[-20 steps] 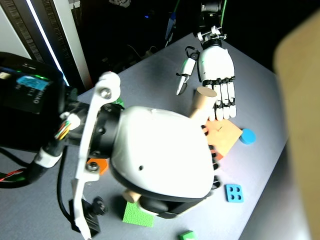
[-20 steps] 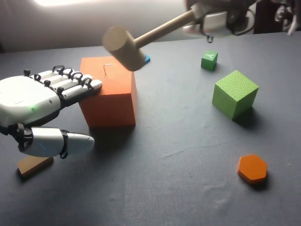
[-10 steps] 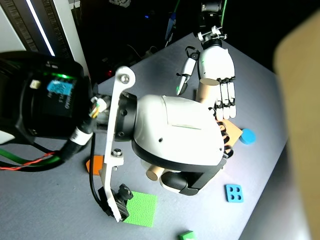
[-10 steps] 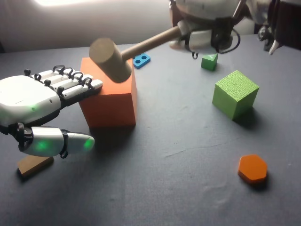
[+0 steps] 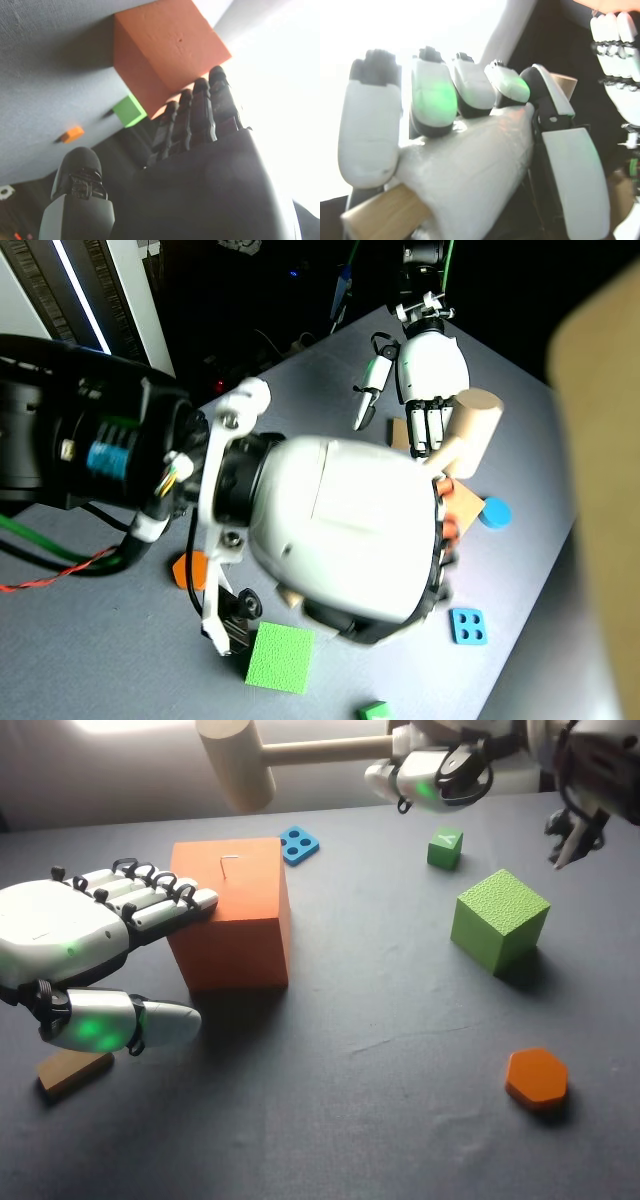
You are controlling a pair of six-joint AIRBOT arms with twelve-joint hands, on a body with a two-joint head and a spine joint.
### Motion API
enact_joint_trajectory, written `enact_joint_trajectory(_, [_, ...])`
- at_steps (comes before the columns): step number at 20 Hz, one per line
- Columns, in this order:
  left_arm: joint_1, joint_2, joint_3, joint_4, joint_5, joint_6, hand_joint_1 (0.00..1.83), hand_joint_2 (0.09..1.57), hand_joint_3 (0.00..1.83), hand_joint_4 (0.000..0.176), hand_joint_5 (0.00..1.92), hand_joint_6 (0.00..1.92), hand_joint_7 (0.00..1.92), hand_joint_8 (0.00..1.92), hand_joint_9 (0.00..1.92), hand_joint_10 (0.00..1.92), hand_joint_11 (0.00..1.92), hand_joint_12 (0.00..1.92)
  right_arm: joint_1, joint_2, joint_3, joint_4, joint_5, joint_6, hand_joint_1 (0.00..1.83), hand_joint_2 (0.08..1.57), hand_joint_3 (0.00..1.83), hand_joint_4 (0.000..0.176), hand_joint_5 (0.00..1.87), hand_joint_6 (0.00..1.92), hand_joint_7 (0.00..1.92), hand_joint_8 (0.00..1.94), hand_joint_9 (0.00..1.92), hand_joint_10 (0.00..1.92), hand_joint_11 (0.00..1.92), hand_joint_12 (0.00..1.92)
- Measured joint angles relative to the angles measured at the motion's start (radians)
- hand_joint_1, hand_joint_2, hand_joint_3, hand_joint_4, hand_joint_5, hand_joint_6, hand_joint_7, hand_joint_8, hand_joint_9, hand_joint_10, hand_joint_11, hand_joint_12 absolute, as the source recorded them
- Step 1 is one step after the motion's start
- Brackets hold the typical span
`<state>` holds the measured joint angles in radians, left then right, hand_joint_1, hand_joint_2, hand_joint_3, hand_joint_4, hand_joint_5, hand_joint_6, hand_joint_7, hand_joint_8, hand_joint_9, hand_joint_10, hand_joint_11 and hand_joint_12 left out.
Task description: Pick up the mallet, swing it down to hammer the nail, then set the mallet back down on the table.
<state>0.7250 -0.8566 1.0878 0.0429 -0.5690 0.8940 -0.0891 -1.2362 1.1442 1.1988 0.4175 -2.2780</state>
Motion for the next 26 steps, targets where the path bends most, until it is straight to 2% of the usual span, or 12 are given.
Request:
enact_joint_trajectory(3, [-0.002, 0.000, 0.000, 0.000, 0.002, 0.000, 0.00, 1.21, 0.01, 0.000, 0.00, 0.00, 0.00, 0.00, 0.00, 0.00, 0.00, 0.00, 0.028, -0.029, -0.002, 0.134, 0.006, -0.107, 0.56, 1.57, 0.10, 0.176, 1.41, 1.92, 1.59, 1.94, 1.65, 1.92, 1.75, 1.92])
enact_joint_trajectory(5, [-0.003, 0.000, 0.001, 0.001, 0.003, 0.000, 0.00, 1.22, 0.01, 0.000, 0.00, 0.00, 0.00, 0.00, 0.00, 0.00, 0.00, 0.00, 0.036, -0.043, -0.002, 0.153, 0.008, -0.138, 0.55, 1.57, 0.08, 0.176, 1.40, 1.92, 1.59, 1.94, 1.64, 1.92, 1.75, 1.92])
enact_joint_trajectory(12, [-0.006, 0.000, 0.001, 0.001, 0.008, 0.000, 0.00, 1.21, 0.00, 0.000, 0.00, 0.00, 0.00, 0.00, 0.00, 0.00, 0.00, 0.00, 0.045, -0.071, 0.010, 0.163, 0.020, -0.153, 0.59, 1.57, 0.07, 0.176, 1.38, 1.92, 1.58, 1.94, 1.64, 1.92, 1.76, 1.92])
enact_joint_trajectory(15, [-0.006, 0.000, 0.001, 0.002, 0.008, 0.000, 0.00, 1.21, 0.00, 0.000, 0.00, 0.00, 0.00, 0.00, 0.00, 0.00, 0.00, 0.00, 0.021, -0.105, 0.062, 0.157, 0.014, -0.156, 0.56, 1.57, 0.06, 0.176, 1.40, 1.92, 1.60, 1.94, 1.65, 1.92, 1.76, 1.92])
enact_joint_trajectory(19, [-0.010, 0.000, 0.001, 0.002, 0.011, 0.000, 0.00, 1.20, 0.00, 0.000, 0.00, 0.00, 0.00, 0.00, 0.00, 0.00, 0.00, 0.00, -0.071, -0.144, 0.150, 0.151, -0.012, -0.167, 0.53, 1.57, 0.09, 0.176, 1.39, 1.92, 1.59, 1.94, 1.64, 1.92, 1.75, 1.92])
enact_joint_trajectory(21, [-0.010, 0.000, 0.001, 0.005, 0.011, 0.000, 0.00, 1.20, 0.00, 0.000, 0.00, 0.00, 0.00, 0.00, 0.00, 0.00, 0.00, 0.00, -0.126, -0.143, 0.157, 0.172, -0.031, -0.173, 0.54, 1.57, 0.09, 0.176, 1.40, 1.92, 1.59, 1.94, 1.65, 1.92, 1.76, 1.92])
enact_joint_trajectory(26, [-0.010, 0.000, 0.001, 0.006, 0.011, 0.000, 0.00, 1.20, 0.00, 0.000, 0.00, 0.00, 0.00, 0.00, 0.00, 0.00, 0.00, 0.00, -0.106, -0.105, 0.116, 0.157, -0.035, -0.182, 0.56, 1.57, 0.05, 0.176, 1.37, 1.92, 1.57, 1.94, 1.63, 1.92, 1.74, 1.92])
